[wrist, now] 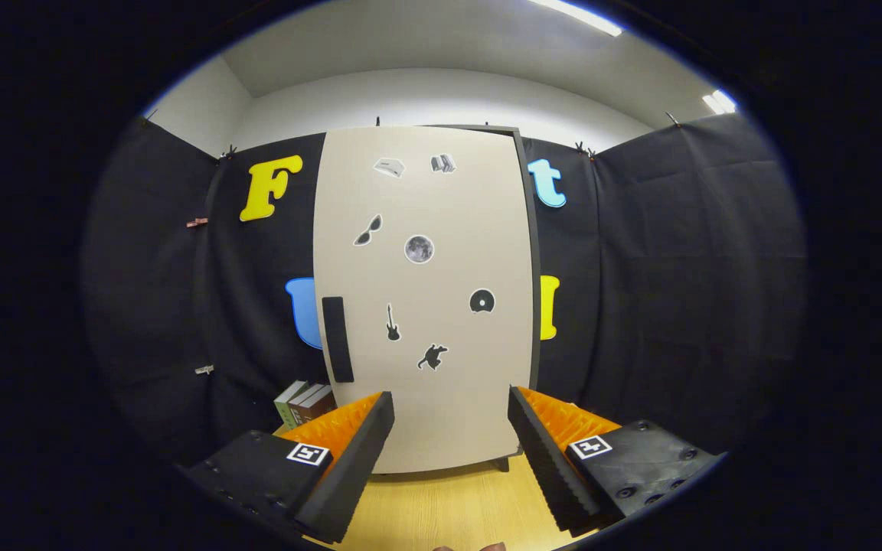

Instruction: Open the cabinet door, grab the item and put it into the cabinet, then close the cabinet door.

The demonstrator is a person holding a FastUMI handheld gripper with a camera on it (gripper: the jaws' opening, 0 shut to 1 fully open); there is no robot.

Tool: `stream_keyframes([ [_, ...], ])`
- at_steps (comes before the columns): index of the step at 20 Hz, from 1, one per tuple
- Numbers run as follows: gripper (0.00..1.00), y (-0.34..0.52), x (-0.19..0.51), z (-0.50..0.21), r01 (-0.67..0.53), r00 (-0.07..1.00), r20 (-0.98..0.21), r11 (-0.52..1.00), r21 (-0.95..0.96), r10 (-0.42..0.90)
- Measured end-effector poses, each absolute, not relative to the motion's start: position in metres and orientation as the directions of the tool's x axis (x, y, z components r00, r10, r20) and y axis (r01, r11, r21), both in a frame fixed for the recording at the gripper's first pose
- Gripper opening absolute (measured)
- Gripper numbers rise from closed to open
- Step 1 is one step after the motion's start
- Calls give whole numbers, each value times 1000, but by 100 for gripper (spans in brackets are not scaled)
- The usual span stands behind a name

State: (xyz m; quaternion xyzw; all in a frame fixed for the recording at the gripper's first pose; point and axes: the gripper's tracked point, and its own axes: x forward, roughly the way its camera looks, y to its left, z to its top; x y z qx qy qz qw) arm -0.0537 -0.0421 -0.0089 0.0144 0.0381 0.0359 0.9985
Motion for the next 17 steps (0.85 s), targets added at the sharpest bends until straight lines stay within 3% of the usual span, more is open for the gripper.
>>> stream_keyframes([
  [17, 97, -49, -42, -12, -102, 994, -34, 995, 6, 102],
])
